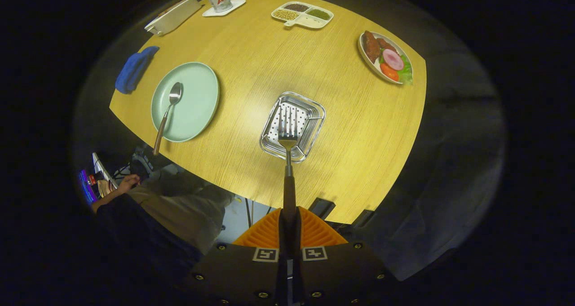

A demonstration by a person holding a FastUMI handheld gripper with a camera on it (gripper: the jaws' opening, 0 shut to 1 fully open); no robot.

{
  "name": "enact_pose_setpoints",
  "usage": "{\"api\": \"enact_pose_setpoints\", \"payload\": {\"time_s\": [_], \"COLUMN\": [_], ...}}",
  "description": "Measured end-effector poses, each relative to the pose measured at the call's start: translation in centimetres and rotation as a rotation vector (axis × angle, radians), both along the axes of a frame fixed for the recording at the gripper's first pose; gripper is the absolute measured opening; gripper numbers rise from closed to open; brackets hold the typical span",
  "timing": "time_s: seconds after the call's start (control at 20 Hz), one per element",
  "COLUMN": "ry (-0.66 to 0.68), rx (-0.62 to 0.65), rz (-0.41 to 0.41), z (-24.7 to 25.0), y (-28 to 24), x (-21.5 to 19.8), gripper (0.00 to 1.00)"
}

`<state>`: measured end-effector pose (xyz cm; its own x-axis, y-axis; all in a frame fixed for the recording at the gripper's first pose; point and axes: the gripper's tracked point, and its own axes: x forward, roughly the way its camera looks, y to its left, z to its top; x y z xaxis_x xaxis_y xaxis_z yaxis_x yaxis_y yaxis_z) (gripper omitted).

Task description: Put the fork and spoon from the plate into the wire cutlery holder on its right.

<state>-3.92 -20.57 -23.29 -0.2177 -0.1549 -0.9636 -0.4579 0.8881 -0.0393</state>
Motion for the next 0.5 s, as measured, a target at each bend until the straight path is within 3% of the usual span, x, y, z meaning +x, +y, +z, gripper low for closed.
{"api": "enact_pose_setpoints", "payload": {"time_s": [0.5], "ry": [0.169], "rx": [-0.086], "rz": [0.017], "z": [-3.9], "y": [0.3], "x": [2.4], "gripper": [0.05]}}
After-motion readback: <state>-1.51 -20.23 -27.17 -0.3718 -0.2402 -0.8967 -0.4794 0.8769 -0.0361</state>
